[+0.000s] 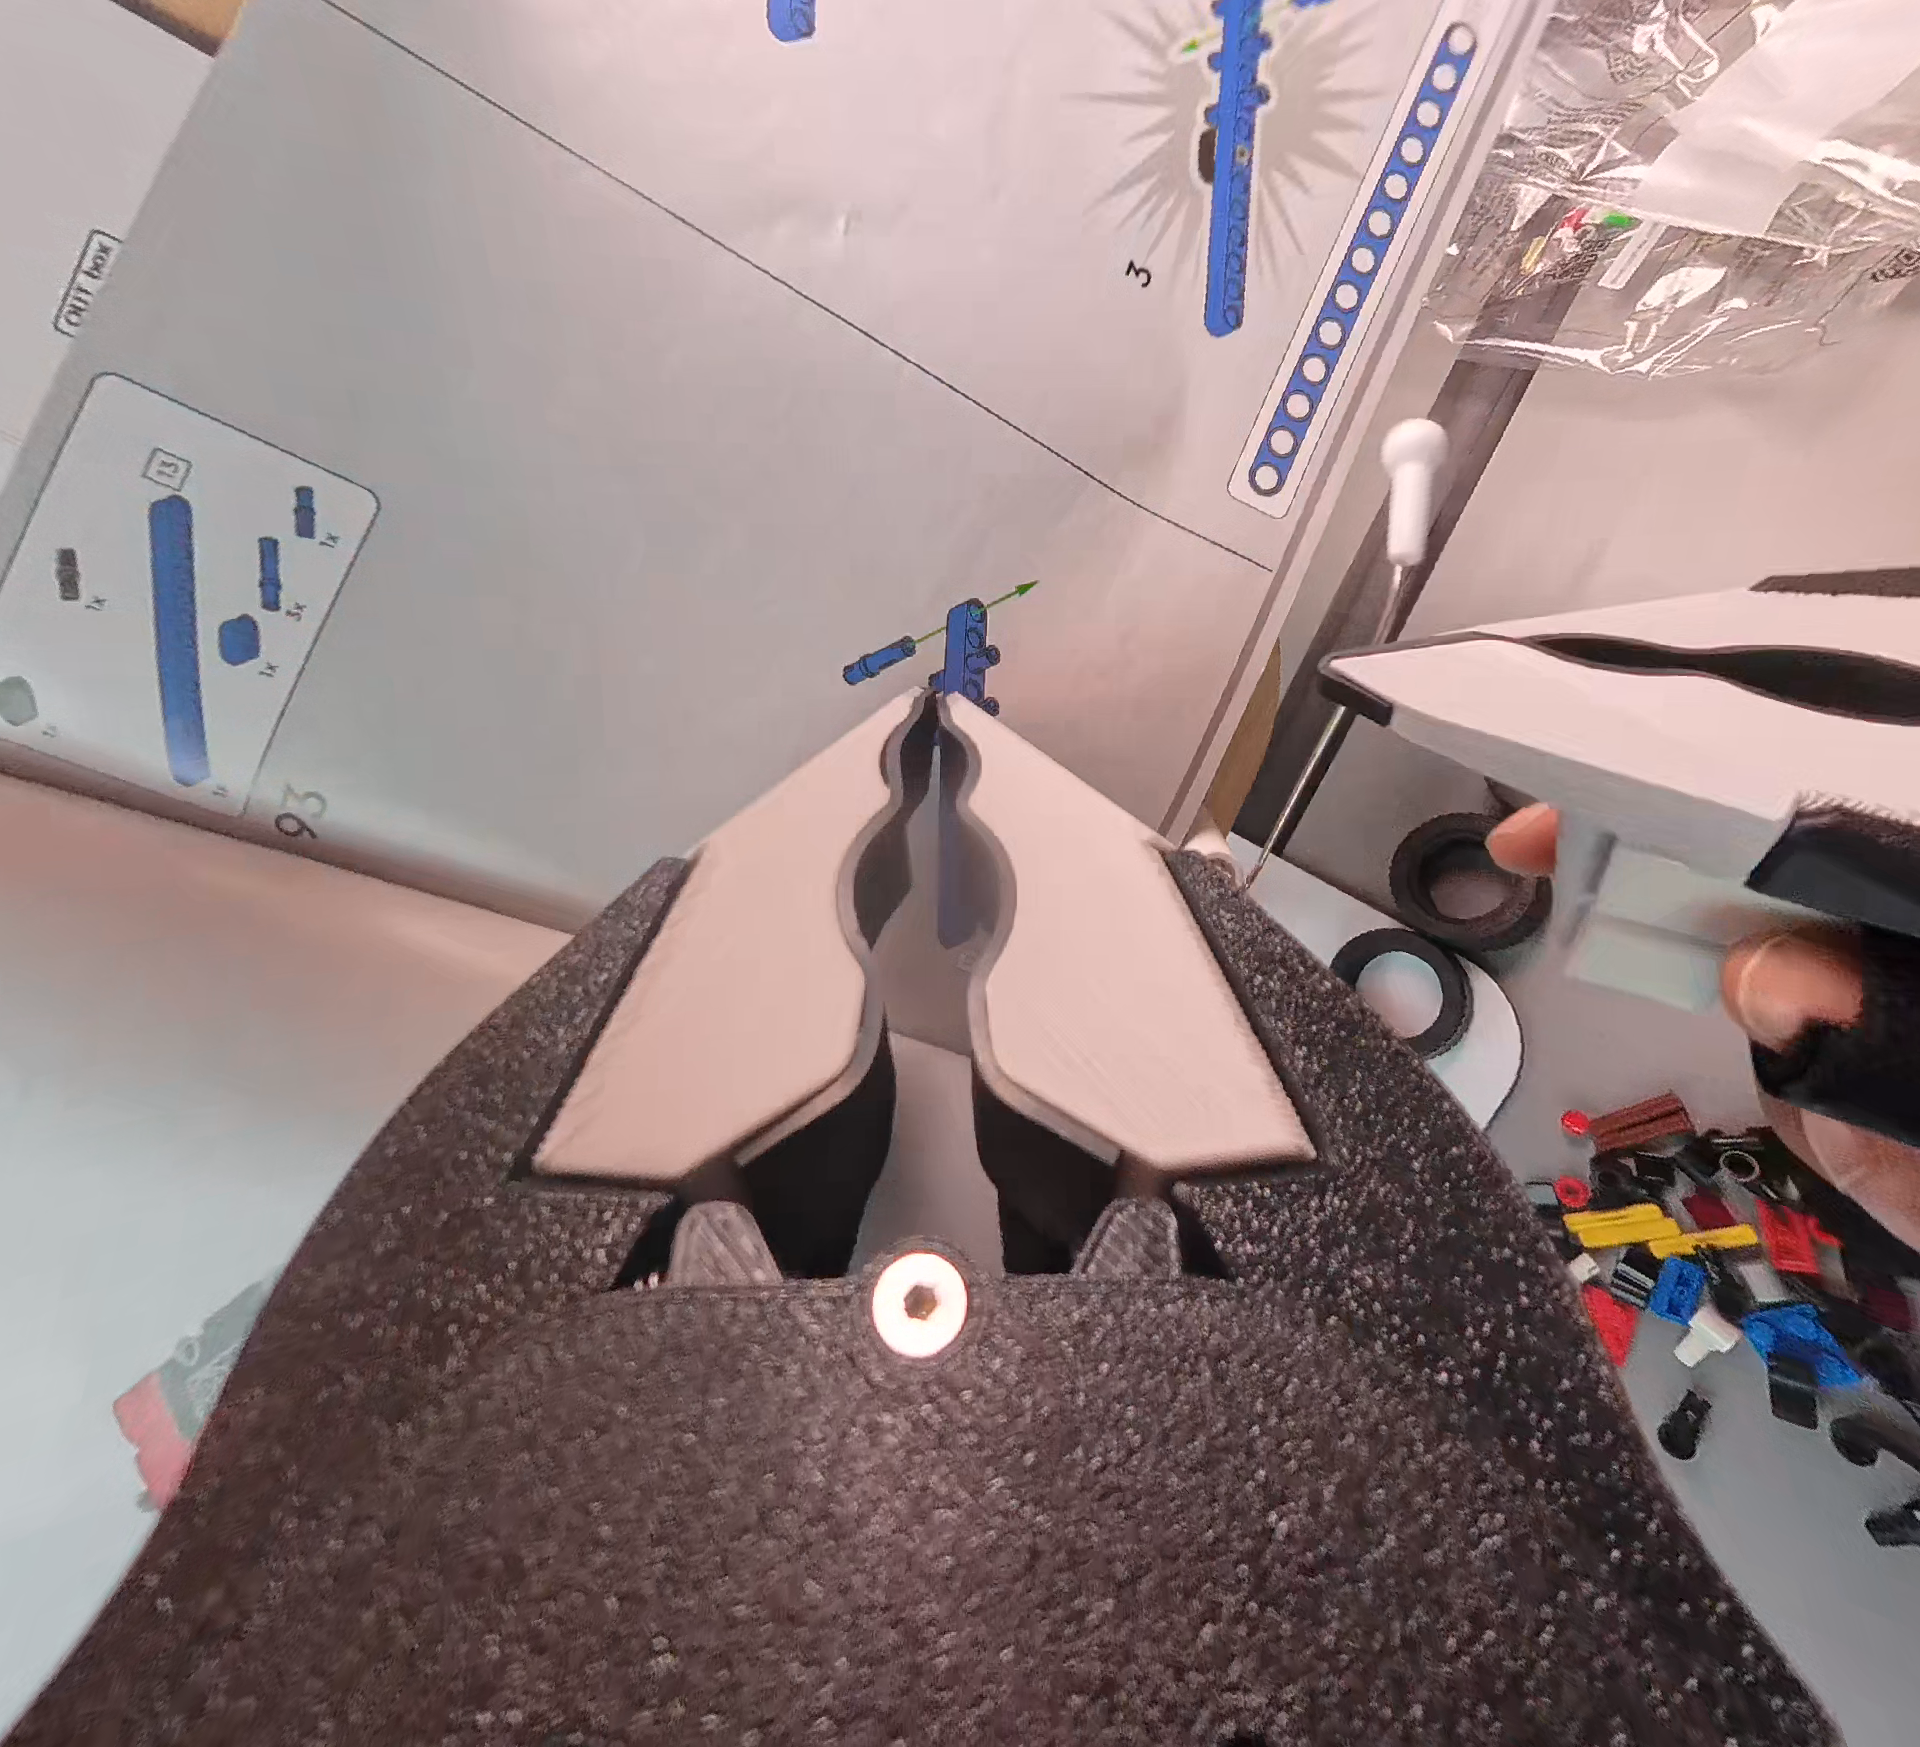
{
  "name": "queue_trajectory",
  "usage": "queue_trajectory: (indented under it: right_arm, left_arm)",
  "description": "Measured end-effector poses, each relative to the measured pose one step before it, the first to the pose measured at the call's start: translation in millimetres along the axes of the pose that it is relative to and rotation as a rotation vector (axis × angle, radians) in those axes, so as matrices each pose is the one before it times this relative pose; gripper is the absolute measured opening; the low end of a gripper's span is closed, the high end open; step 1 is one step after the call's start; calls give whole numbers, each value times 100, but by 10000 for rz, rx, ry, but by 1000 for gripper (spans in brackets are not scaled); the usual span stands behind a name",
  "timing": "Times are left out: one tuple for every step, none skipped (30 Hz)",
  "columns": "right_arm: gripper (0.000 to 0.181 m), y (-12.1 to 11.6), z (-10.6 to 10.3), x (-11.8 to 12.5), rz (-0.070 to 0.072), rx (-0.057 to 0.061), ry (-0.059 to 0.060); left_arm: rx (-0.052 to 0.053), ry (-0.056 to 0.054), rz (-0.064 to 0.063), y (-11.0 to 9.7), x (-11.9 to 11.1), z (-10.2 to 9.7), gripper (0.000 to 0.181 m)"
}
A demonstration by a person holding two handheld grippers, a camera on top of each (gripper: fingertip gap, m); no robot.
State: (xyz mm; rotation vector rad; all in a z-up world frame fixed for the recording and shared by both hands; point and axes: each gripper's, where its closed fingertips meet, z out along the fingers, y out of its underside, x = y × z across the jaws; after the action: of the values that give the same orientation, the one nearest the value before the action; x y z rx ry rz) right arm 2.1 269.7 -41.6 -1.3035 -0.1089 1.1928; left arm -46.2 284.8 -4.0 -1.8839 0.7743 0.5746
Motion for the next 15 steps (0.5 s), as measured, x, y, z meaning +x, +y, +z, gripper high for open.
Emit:
queue_trajectory:
  right_arm:
    - [0,-367,358,-606,-954,-121,-153]
    - [0,-340,445,-784,-956,-176,-250]
    - [0,-288,529,-842,-1050,-236,-261]
    - [0,-219,634,-913,-1116,-295,-321]
    - [0,-23,713,-776,-917,-408,-379]
    - [0,180,627,-444,-576,-546,-368]
    - [0,166,402,-107,-376,-487,-239]
    - [0,-13,92,-55,-302,-264,-174]
    - [0,89,-4,100,-306,-258,-23]
    - [0,66,-76,84,-291,-220,-9]
    - [0,46,-69,-15,-164,-200,-71]
    - [0,38,-52,5,-31,-171,-46]
    - [0,-1,-23,18,-4,-147,-1]
    - [0,-37,58,-63,-16,-131,1]
    - [0,-75,124,-120,-82,-136,30]
  left_arm:
    - [56,134,-96,-24,74,-39,0]
    - [48,100,-14,-6,80,-43,0]
    - [32,48,87,28,94,-58,0]
    - [41,3,174,27,85,-87,0]
    - [70,-2,174,30,72,-121,1]
    - [123,62,41,-16,107,-201,2]
    - [170,74,-54,-29,46,-302,4]
    - [266,-75,-26,-67,-166,-403,5]
    - [476,-120,46,-219,-174,-685,7]
    - [473,-149,-72,-137,-182,-928,8]
    - [346,-140,-240,120,-121,-1025,9]
    - [239,-28,-327,364,82,-998,8]
    - [93,-3,-281,716,142,-865,8]
    - [-102,-43,-138,1114,70,-657,8]
    - [-190,-109,4,1311,-91,-431,7]
